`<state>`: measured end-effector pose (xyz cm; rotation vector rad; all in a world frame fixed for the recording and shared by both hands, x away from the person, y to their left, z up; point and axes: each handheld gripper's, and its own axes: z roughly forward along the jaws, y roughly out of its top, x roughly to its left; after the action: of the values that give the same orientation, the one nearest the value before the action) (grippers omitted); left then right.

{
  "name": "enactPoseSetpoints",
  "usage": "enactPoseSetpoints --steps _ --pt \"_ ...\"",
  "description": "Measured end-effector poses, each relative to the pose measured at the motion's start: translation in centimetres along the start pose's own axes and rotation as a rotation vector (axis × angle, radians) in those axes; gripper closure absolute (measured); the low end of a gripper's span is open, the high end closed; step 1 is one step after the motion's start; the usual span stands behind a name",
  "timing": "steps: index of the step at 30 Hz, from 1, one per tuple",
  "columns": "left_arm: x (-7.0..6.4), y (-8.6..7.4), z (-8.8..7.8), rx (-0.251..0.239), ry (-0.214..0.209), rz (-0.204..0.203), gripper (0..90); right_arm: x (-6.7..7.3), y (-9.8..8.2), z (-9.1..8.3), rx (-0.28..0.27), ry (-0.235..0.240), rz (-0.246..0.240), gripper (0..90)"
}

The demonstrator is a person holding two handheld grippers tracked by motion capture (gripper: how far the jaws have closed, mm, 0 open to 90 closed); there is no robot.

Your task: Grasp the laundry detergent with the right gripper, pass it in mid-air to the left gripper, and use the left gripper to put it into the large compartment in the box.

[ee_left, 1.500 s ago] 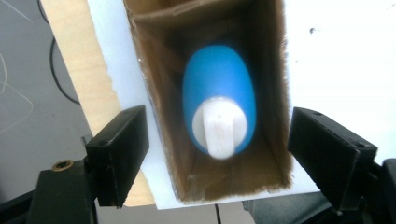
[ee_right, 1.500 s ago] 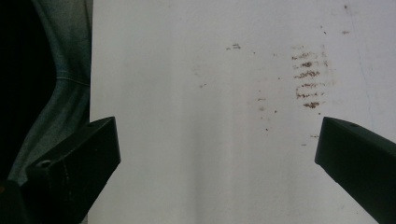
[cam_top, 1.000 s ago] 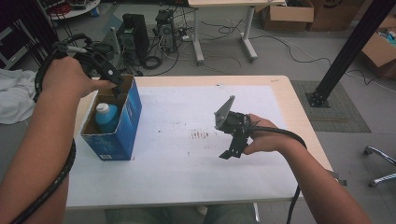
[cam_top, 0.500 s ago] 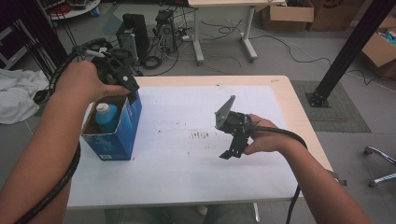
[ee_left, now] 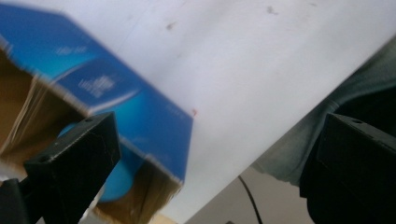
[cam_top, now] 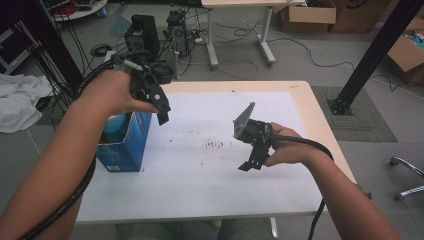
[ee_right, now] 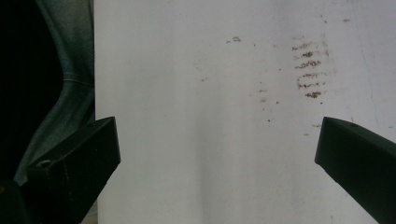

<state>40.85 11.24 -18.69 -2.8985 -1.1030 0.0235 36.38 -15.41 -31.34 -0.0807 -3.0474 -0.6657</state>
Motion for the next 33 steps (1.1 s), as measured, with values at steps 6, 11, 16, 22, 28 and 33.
enactPoseSetpoints --steps 6,11,16,22,28,33 --pt "-2.5 1.3 1.1 0.000 -0.057 0.214 0.1 0.0 -0.2 -0.1 0.018 -0.001 0.008 0.0" --pt "-4.0 1.6 1.6 0.000 -0.108 0.387 0.1 -0.1 -0.2 -0.5 0.032 -0.009 0.009 0.0" --pt "-4.9 1.4 2.2 0.005 -0.139 0.504 0.1 -0.3 -0.1 -1.0 0.042 -0.018 0.010 0.0" --pt "-4.9 1.1 3.0 0.004 -0.151 0.521 0.1 -0.3 0.1 -1.2 0.048 -0.022 0.006 0.0" --pt "-4.9 1.0 3.2 0.007 -0.162 0.527 0.1 -0.3 0.2 -1.3 0.049 -0.021 0.004 0.0" --pt "-4.9 1.0 3.1 -0.003 -0.169 0.537 0.1 -0.4 0.3 -1.2 0.049 -0.018 0.006 0.0"
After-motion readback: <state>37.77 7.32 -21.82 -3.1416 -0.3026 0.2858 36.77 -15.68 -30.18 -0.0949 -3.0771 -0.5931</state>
